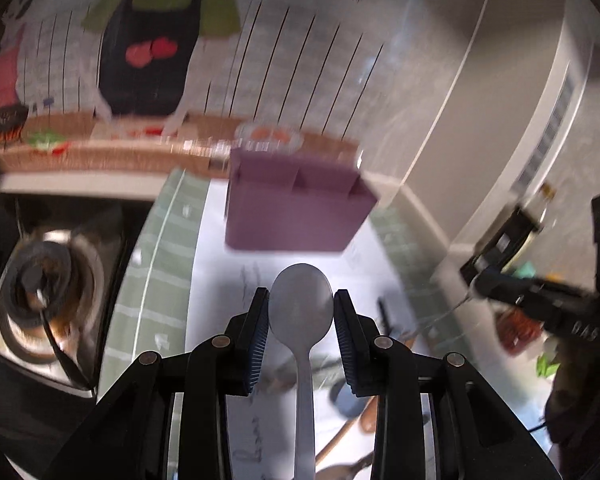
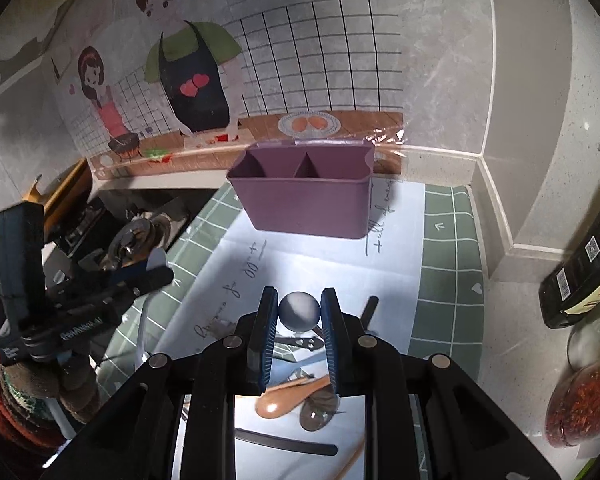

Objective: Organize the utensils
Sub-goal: 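Carry the white spoon to the purple holder and release it with the left gripper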

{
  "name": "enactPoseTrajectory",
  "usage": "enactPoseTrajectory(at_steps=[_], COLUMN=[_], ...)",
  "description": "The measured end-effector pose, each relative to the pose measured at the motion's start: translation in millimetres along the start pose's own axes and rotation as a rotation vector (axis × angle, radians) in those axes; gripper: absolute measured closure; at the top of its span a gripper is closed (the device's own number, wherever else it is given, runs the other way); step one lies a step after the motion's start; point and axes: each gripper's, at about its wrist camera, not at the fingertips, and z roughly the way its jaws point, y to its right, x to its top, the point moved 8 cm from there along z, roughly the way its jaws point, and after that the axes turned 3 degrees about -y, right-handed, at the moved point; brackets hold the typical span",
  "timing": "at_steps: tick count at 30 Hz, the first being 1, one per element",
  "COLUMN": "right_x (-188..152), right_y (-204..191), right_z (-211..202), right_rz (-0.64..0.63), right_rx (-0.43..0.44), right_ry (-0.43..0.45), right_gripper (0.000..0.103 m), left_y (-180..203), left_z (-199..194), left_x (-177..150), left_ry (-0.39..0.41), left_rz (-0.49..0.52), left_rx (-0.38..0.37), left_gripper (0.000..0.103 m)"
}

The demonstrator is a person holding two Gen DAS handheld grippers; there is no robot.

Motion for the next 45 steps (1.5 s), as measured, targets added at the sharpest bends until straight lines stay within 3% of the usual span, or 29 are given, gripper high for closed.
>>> enactPoseTrajectory(at_steps=[3, 8, 12, 18, 24, 29, 31, 33, 36, 40, 43, 45], right_x=[30, 118, 165, 188, 186, 173, 167, 163, 162, 158, 141, 122], right_y=[-5, -9, 0, 24, 37, 39, 37, 35, 36, 41, 47, 51], right_z=[-20, -67, -64, -7, 67, 105, 112, 115, 111, 75, 54, 44], right_rz=[-0.010, -0.026, 0.022, 0.073, 0.072, 0.069, 0.051, 0.037, 0.039, 0.030, 0.028, 0.012], right_rx=[0.031, 0.028, 0.064, 0.105, 0.111, 0.136, 0.139, 0.142, 0.126, 0.076, 0.034, -0.017], right_ry=[0.056, 0.189, 0.215, 0.176, 0.089, 0.018, 0.000, -0.003, -0.003, 0.051, 0.051, 0.037], right_gripper=[0.083, 0.083, 0.083, 0.083, 0.083, 0.082, 0.081, 0.080, 0.080, 0.080, 0.070, 0.069], left_y=[15, 37, 29, -1, -17, -24, -24, -25, -30, -35, -37, -38], left_z=[-20, -53, -31, 54, 122, 151, 155, 156, 145, 99, 63, 42], left_x=[45, 150, 189, 204, 190, 165, 158, 153, 151, 158, 151, 141], left_ry=[0.101, 0.404, 0.489, 0.426, 0.397, 0.331, 0.306, 0.286, 0.280, 0.304, 0.284, 0.268], left_rz=[0.014, 0.033, 0.003, -0.052, -0.053, -0.073, -0.066, -0.067, -0.101, -0.142, -0.128, -0.101], left_rx=[-0.037, -0.078, -0.038, 0.031, 0.109, 0.123, 0.115, 0.112, 0.096, 0.106, 0.115, 0.122], left_gripper=[0.070, 0.069, 0.069, 0.069, 0.069, 0.069, 0.061, 0.045, 0.043, 0.042, 0.034, 0.029])
